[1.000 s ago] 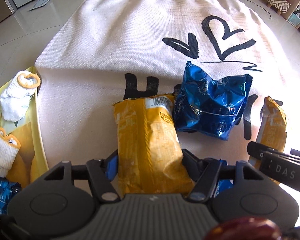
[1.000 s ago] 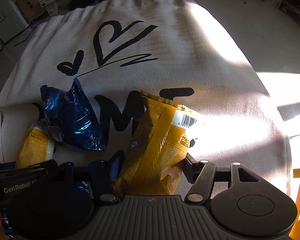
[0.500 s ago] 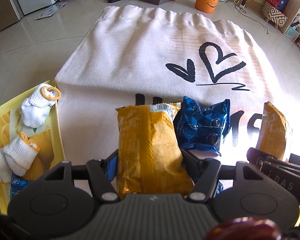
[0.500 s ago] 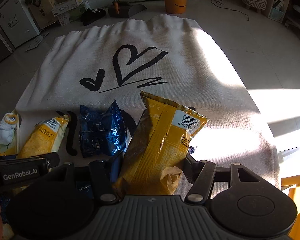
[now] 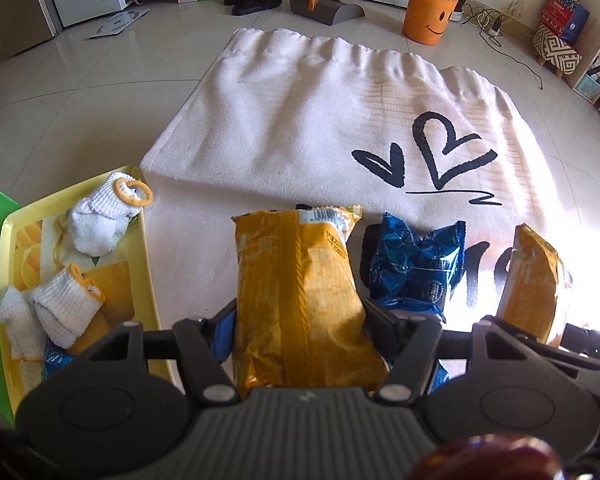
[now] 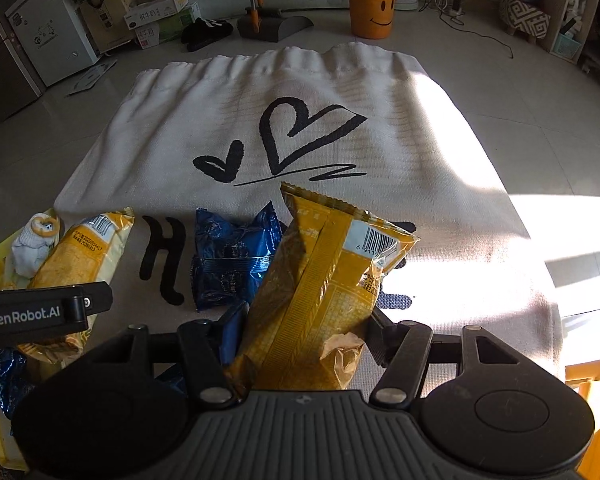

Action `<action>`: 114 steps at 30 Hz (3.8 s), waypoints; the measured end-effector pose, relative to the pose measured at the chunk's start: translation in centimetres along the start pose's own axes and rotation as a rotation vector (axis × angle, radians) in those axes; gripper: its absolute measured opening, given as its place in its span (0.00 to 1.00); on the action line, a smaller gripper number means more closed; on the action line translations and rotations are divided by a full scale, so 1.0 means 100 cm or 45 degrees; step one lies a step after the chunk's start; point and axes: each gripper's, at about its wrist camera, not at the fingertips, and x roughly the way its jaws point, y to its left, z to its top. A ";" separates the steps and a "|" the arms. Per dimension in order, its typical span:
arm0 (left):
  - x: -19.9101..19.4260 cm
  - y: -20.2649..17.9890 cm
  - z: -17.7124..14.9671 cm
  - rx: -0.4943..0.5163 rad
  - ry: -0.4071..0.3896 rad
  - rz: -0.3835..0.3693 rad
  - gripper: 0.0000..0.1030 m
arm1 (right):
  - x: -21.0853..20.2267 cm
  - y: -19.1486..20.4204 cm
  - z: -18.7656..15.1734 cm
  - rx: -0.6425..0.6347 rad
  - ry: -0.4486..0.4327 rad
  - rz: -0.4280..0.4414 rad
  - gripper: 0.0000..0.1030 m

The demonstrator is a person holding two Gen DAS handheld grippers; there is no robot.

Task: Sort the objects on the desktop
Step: 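Carry the yellow chip bags to the yellow tray with both grippers, then open the left gripper over the tray while the right gripper releases its yellow bag there, then move both grippers back to the cloth toward the blue foil bags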

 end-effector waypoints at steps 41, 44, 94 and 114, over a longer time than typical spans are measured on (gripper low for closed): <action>-0.062 0.239 -0.008 -0.692 -0.061 0.240 0.62 | -0.001 0.179 -0.031 -0.153 0.028 0.535 0.59; -0.054 0.255 -0.016 -0.758 0.002 0.254 0.62 | 0.010 0.201 -0.034 -0.171 0.043 0.600 0.59; -0.060 0.202 -0.009 -0.612 -0.038 0.256 0.89 | 0.011 0.156 -0.013 -0.085 0.023 0.398 0.78; -0.049 0.102 -0.014 -0.289 -0.016 0.129 0.90 | 0.005 0.017 0.013 0.169 0.031 0.172 0.83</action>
